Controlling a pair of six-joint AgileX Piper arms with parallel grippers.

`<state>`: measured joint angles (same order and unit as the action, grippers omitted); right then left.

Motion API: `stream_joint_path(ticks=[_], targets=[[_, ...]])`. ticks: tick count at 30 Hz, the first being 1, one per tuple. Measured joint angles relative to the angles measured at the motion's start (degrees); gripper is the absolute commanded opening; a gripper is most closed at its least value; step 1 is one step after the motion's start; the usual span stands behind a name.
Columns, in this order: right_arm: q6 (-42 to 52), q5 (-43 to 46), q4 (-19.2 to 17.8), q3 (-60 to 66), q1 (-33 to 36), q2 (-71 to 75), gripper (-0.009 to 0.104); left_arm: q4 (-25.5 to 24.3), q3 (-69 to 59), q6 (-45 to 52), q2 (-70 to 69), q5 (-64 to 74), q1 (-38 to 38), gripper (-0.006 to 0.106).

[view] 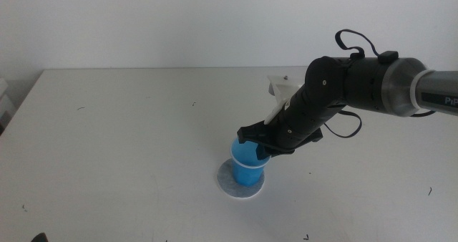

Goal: Place an empty cup on a cup mat.

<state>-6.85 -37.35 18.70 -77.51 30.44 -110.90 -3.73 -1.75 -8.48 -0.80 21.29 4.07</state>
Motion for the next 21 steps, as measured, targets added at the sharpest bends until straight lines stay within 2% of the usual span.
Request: stream_joint_path(ticks=[4,11,16,21], targets=[[0.54,0.01,0.04,0.00,0.00,0.00,0.002,0.00,0.00,0.00,0.00,0.00,0.00,0.105],[1.20,0.01,0.20,0.00,0.00,-0.06,0.026,0.00,0.00,0.00,0.00,0.00,0.00,0.105],[2.20,-0.74,2.01,-0.31,0.00,-0.06,0.045,0.00,0.00,0.00,0.00,0.00,0.00,0.105],[2.49,-4.68,2.36,-3.97,0.00,-0.07,0.052,0.00,0.00,0.00,0.00,0.00,0.00,0.105]])
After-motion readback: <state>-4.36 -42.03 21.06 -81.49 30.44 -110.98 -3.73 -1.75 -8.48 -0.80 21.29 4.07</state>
